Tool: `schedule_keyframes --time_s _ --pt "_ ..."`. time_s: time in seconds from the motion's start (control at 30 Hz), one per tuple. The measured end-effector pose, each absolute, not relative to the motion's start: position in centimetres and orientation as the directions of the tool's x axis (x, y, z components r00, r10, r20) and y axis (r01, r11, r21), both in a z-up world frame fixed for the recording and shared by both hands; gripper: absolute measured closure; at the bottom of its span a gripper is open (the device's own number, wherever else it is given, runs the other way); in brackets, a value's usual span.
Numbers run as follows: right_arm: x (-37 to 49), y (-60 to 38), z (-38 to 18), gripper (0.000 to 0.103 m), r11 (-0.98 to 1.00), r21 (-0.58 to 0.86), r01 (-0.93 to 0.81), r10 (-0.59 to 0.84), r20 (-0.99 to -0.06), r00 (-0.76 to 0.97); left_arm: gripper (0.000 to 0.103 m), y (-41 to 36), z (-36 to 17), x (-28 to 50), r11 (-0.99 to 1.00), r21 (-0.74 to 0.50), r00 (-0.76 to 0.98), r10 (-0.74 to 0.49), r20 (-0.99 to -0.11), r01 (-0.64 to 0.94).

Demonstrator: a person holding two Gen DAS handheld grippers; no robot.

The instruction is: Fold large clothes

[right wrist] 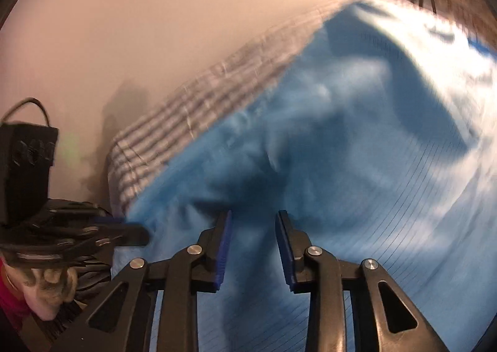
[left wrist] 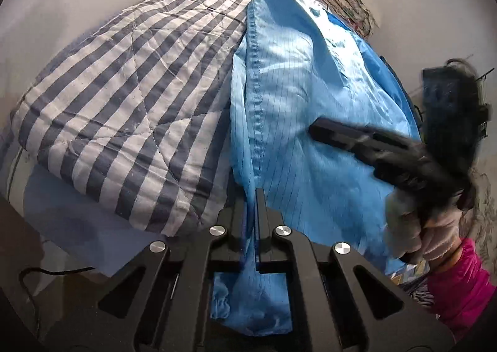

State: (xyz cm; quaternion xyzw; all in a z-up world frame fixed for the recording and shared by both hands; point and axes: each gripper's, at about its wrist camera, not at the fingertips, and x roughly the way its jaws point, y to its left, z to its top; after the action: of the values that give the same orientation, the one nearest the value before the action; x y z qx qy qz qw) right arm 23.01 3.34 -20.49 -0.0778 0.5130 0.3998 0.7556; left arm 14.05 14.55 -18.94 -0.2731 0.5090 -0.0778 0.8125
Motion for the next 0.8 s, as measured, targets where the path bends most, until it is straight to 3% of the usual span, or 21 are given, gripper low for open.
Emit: schedule_keyframes --time_s 0.17,0.27,0.33,0.37,0.4,0.5,0.57,0.7,0.77,0.8 --pt "24.4 4.5 -20.2 0.075 0.659 0.232 -0.715 0.481 -0.861 0.164 0.101 15.4 -18.4 13.8 0.812 -0.561 0.509 -0.418 -0.753 -0.163" --pt "25.3 5.9 -22.7 0.076 0.652 0.319 -0.688 0.504 -0.86 0.079 0.056 16.0 -19.6 14.0 0.765 -0.614 0.48 -0.471 -0.74 -0.197" --pt "26.1 6.4 -23.6 0.076 0.64 0.414 -0.647 0.564 -0.825 0.029 0.059 15.5 -19.7 14.0 0.793 -0.585 0.471 -0.456 -0.755 -0.17" --pt "26.6 6.2 -23.7 0.076 0.629 0.469 -0.619 0.603 -0.798 0.008 0.094 15.1 -19.5 14.0 0.815 -0.559 0.465 -0.438 -0.769 -0.156" --pt "27.2 5.8 -23.7 0.076 0.619 0.524 -0.585 0.639 -0.769 -0.014 0.102 14.7 -19.3 14.0 0.838 -0.526 0.46 -0.414 -0.785 -0.143" --pt "28.3 4.0 -22.4 0.074 0.611 0.55 -0.569 0.668 -0.744 -0.002 0.103 14.9 -18.4 13.7 0.82 -0.55 0.499 -0.415 -0.761 -0.156" --pt "29.1 2.5 -20.9 0.058 0.629 0.536 -0.563 0.67 -0.741 0.042 0.103 14.6 -17.2 13.3 0.821 -0.552 0.532 -0.404 -0.744 -0.148" --pt "32.0 1.3 -17.3 0.05 0.667 0.5 -0.552 0.653 -0.749 0.112 0.103 12.2 -14.8 13.2 0.832 -0.551 0.584 -0.416 -0.697 -0.066" --pt "33.3 2.7 -15.4 0.028 0.687 0.453 -0.568 0.621 -0.772 0.136 0.103 11.1 -14.3 13.3 0.836 -0.548 0.587 -0.429 -0.687 -0.03" --pt "33.9 3.2 -14.8 0.025 0.691 0.433 -0.578 0.608 -0.781 0.141 0.103 10.7 -14.0 13.3 0.833 -0.553 0.586 -0.442 -0.679 -0.013"
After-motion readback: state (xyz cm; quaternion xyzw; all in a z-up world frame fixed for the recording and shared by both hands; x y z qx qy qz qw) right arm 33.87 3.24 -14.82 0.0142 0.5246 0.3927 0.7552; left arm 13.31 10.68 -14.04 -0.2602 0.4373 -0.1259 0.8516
